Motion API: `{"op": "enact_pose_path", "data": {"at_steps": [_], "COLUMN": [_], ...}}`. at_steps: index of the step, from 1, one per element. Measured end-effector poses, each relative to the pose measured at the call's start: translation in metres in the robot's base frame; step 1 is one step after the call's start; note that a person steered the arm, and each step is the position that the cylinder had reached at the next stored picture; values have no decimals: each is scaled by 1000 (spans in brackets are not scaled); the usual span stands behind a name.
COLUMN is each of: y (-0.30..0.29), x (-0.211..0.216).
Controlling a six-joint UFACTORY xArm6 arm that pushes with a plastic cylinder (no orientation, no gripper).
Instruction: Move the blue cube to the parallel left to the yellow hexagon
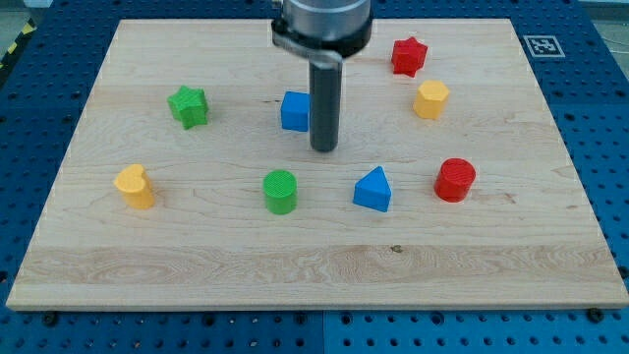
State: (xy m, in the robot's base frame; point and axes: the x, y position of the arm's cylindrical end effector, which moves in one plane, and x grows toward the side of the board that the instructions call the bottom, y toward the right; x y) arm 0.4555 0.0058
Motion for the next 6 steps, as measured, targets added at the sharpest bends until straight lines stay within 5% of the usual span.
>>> {"op": "enact_pose_path", "data": {"at_steps": [2, 6], "y": [-1, -46], "x": [18, -55]}}
